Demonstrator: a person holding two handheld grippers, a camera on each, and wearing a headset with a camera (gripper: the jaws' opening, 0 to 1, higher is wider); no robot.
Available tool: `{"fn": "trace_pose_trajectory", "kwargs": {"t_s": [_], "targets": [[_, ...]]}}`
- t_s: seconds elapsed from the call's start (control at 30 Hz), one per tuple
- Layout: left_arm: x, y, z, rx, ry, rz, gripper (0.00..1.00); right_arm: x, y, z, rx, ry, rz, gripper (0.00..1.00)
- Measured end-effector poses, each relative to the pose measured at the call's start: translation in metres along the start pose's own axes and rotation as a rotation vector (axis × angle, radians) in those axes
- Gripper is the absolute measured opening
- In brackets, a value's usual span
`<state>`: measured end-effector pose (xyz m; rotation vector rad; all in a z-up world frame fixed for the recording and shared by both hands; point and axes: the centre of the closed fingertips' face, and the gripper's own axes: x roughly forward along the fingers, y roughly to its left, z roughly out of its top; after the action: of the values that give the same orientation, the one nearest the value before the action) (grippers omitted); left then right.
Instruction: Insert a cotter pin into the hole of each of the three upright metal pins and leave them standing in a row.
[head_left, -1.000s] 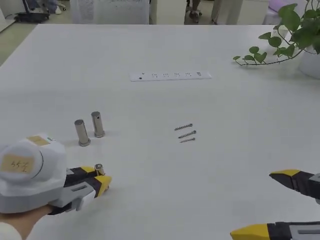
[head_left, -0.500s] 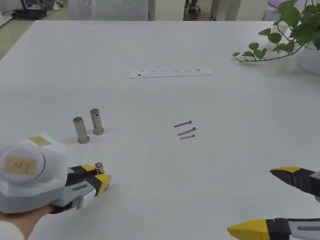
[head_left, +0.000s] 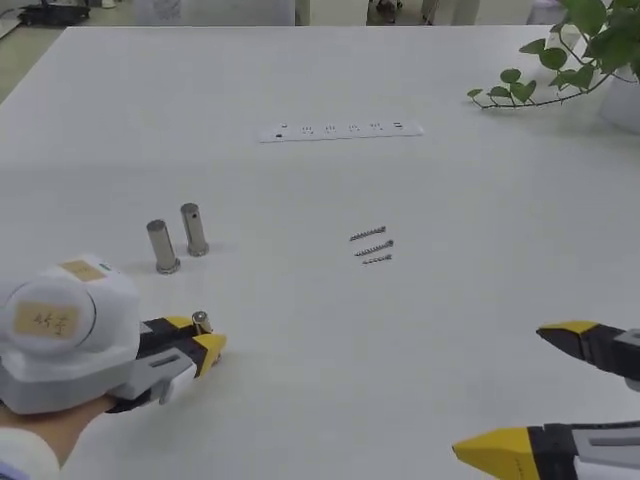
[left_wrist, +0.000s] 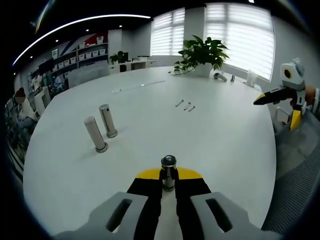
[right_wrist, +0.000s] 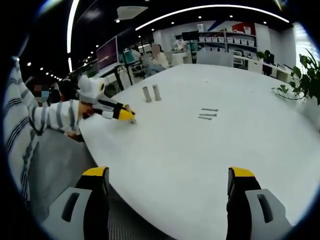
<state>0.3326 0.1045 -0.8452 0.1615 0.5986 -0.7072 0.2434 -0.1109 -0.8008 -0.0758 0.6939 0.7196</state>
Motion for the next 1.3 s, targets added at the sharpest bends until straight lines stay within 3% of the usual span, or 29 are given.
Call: {"fn": "trace_pose_trajectory", "kwargs": {"t_s": [0.17,0.63,0.73,0.87,1.3], "targets": [[0.0,0.0,-0.001,-0.022,-0.004,0.006,0.07,0.001,0.001,-0.002,0.001,0.005,0.007,0.99],[-0.003,-0.005,-0.004,0.02,0.021,0.005,0.08,0.005,0.008,-0.006,-0.016,0.033,0.021,0.98],[-0.003,-0.005,-0.009,-0.042,0.055,0.01,0.08,0.005,0.008,-0.006,-0.018,0.034,0.021,0.98],[-0.001,-0.005,-0.014,0.002,0.08,0.008,0.13,0.004,0.006,-0.006,-0.019,0.03,0.016,0.98],[-0.004,-0.008,-0.012,0.017,0.081,-0.009,0.23,0.0,0.001,-0.006,-0.005,0.023,0.003,0.96]]}}
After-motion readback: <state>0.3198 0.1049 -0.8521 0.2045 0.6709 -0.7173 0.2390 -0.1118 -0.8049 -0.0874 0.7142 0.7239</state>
